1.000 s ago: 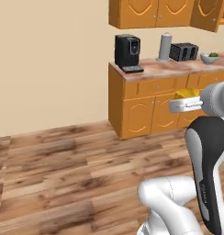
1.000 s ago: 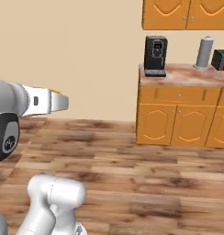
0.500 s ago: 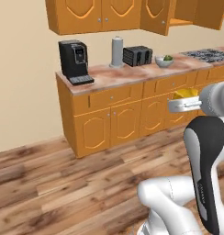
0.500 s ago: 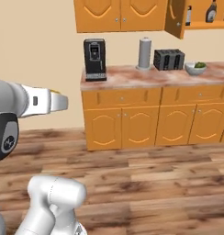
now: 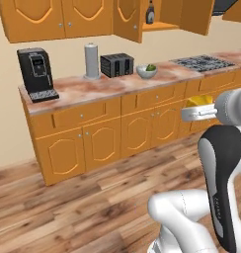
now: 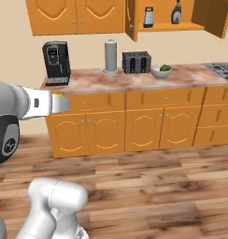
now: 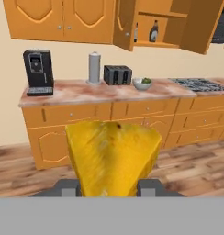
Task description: Pick the cheese from the fridge and the cheese grater from the cabinet and place them next to the salad bowl.
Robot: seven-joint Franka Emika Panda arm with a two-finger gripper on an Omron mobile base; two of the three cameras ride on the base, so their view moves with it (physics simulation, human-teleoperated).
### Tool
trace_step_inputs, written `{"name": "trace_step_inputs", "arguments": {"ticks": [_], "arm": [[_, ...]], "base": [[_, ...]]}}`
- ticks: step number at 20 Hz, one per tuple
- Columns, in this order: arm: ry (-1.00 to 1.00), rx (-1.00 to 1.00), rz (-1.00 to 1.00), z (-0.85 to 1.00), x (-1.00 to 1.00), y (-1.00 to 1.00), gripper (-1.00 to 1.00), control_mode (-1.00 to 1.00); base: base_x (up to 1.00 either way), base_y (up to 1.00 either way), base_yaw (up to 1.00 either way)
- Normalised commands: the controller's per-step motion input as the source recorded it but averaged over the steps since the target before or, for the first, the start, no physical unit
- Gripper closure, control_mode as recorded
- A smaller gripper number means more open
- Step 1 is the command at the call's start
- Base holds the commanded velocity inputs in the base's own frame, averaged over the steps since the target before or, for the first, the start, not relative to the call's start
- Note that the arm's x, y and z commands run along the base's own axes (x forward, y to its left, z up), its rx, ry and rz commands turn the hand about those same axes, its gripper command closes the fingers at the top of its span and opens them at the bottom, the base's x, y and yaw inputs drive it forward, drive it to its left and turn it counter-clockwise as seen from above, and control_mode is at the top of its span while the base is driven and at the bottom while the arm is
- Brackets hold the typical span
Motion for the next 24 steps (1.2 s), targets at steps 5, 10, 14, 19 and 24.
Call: {"name": "trace_step_inputs", "arguments": {"ticks": [5, 10, 14, 19, 24], "arm": [[0.0, 0.0, 0.0, 0.0, 0.0, 0.0, 1.0, 1.0], [0.0, 0.0, 0.0, 0.0, 0.0, 0.0, 1.0, 1.0], [0.0, 0.0, 0.0, 0.0, 0.0, 0.0, 1.0, 1.0], [0.0, 0.0, 0.0, 0.0, 0.0, 0.0, 1.0, 1.0], [0.0, 0.0, 0.0, 0.0, 0.0, 0.0, 1.0, 1.0]], "base": [[0.25, -1.0, 0.0], [0.23, -1.0, 0.01], [0.76, -1.0, 0.08], [1.0, -0.92, 0.24], [1.0, -0.48, 0.29]]}}
